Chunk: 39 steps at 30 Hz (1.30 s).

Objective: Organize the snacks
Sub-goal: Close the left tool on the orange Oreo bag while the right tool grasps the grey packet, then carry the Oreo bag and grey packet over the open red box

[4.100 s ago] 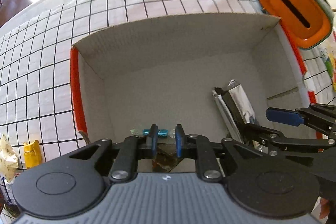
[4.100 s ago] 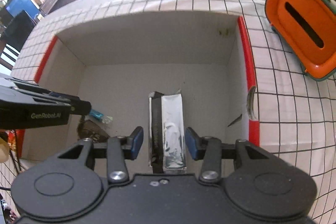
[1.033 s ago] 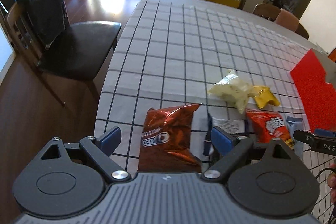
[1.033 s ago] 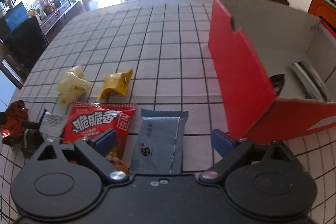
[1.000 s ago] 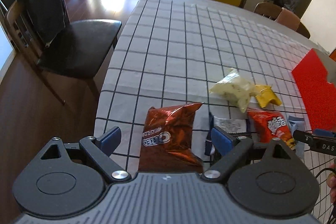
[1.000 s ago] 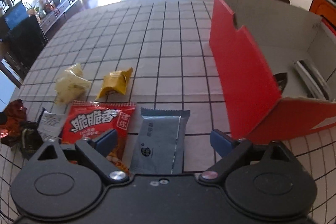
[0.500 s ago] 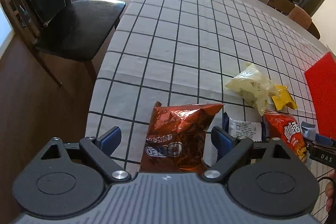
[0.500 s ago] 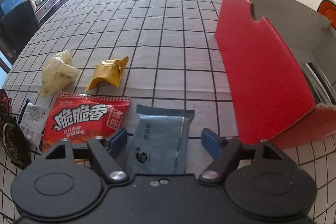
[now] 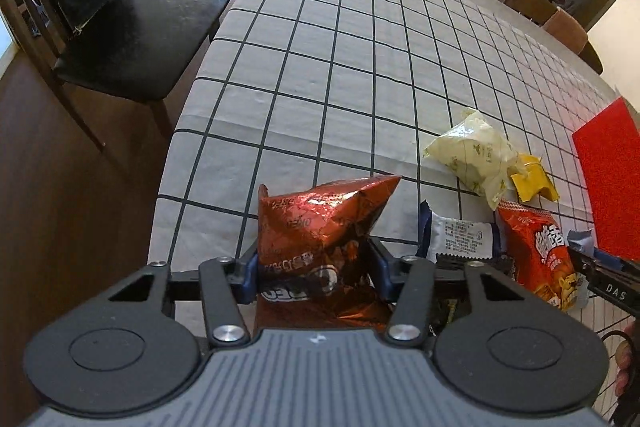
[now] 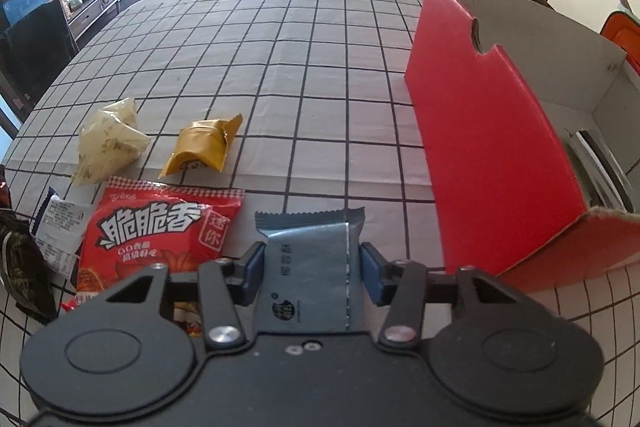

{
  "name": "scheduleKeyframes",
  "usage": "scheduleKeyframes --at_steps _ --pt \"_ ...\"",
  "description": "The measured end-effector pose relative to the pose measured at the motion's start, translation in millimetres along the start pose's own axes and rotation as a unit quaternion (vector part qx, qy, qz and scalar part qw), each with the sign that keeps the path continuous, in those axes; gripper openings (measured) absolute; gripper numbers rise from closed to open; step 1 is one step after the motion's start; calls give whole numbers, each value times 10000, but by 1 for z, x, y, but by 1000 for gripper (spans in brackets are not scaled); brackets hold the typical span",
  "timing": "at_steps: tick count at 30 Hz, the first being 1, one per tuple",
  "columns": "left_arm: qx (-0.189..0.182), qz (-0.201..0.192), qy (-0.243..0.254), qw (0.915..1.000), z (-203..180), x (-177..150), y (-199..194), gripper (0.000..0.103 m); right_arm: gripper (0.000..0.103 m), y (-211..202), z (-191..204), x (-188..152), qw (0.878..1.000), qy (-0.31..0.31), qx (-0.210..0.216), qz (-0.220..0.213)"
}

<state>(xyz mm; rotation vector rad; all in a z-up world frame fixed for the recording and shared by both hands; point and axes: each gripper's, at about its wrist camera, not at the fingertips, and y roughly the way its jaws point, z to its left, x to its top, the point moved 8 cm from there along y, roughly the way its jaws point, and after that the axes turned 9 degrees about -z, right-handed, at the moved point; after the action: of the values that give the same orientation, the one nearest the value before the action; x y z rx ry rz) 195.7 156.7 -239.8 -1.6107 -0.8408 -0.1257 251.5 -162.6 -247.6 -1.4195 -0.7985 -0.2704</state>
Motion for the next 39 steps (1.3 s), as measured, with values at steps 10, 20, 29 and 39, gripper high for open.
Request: scheduleKeyframes --at_steps 10,20,29,39 --pt "-139 -114 -354 9992 7 2 -11 38 47 -14 -6 2 9997 148 121 -157" --pt "-155 -338 -441 9983 4 3 -42 37 47 -55 -12 9 9979 321 353 -438" --pt "-265 -683 -267 9970 -35 14 -85 38 47 -99 -24 25 9960 442 475 -608" --pt "-710 -797 192 9941 -119 26 -113 38 47 -138 -67 52 9941 524 379 -866"
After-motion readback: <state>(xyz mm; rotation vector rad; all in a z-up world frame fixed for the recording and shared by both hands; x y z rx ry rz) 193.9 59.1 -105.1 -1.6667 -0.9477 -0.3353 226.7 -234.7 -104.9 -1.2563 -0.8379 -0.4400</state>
